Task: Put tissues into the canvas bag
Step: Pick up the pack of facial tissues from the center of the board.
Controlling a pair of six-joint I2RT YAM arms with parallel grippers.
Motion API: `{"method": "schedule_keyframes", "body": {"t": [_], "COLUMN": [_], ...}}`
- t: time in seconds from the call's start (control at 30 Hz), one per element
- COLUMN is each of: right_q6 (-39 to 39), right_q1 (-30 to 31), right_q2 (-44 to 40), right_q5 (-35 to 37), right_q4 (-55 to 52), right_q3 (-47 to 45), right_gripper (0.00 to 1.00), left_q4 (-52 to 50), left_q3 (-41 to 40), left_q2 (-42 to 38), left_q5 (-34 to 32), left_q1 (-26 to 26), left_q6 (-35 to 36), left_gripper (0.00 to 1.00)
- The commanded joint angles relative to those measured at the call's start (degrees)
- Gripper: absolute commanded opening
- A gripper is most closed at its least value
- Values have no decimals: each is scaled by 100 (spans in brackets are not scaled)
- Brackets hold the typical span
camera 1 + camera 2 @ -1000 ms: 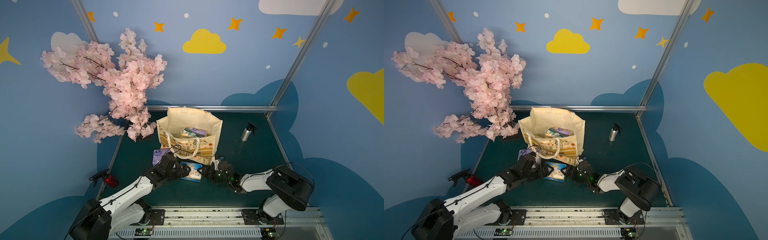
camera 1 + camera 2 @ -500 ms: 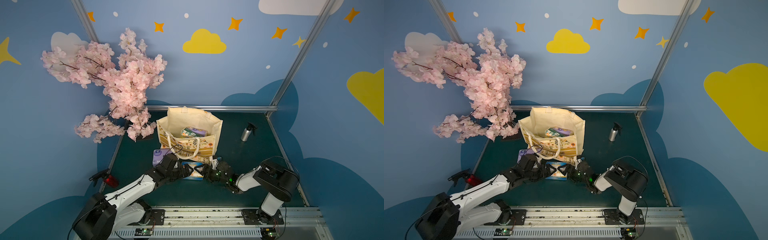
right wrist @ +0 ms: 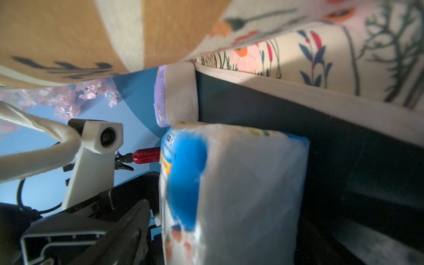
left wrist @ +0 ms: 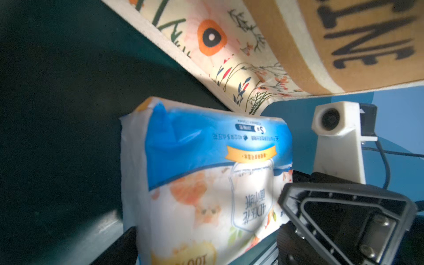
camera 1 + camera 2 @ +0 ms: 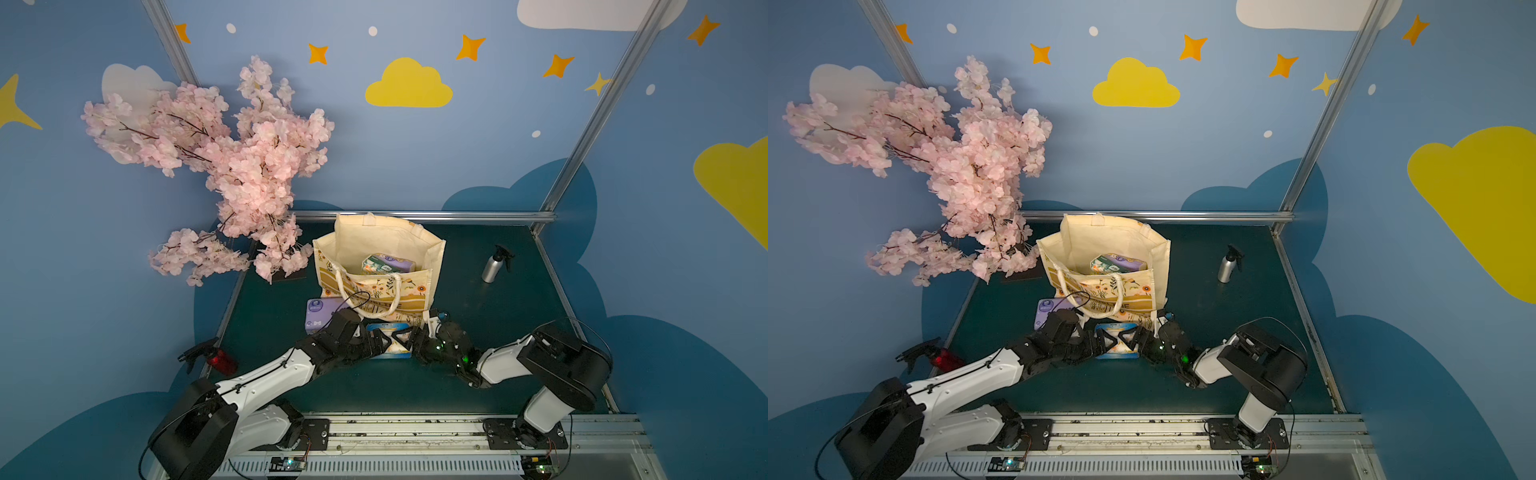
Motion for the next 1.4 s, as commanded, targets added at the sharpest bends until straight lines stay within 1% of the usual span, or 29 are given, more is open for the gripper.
{"method": "schedule_keyframes", "body": {"t": [0.0,0.17,0.27,0.3,0.4,0.5,0.63,0.77,0.83,1.0,1.03,1.23,1.37], "right_q6": [-93,-104,-230,-305,-461,-566,-622,-652,-723,-878,-933,-1101,-1260], "right_q1": [21,7,5,15,0,-11,-27,-104,-156,-336,-378,-658,-979], "right_q2": [-270,-576,-818,-890,-975,-998,-1101,-1379,-1610,-2263,-2385,-3237,-4195], "right_q5": [-192,-131,-170,-174,-156,-303,-298,-201,-186,-44,-39,-196,-339], "right_q4": [49,-85,-518,-747,-1080,-1175,-1290,-1463,-1822,-2665,-2822,-3800,-4701], "right_q3": [15,-126,-84,-25,96,211,192,52,50,79,91,11,-124], "right_gripper": [90,89,87,84,69,67,63,52,47,42,42,43,43], "left_q4": [241,255,263,275,299,314,304,165,98,-184,-241,-778,-1104], "left_q3": [-20,-24,-19,-4,61,86,77,17,-34,-64,-64,-98,-178], "left_q2": [-52,-81,-35,-22,25,4,-60,-206,-309,-657,-740,-1334,-1706], "left_q5": [-38,-84,-103,-88,-107,-173,-234,-322,-413,-601,-810,-1101,-1360], "left_q1": [-52,-80,-88,-105,-153,-199,-210,-210,-201,-211,-210,-192,-194], "left_q6": [2,37,55,53,88,80,81,81,65,8,10,46,20], "left_gripper": [93,93,93,93,93,93,93,93,94,95,96,97,97]}}
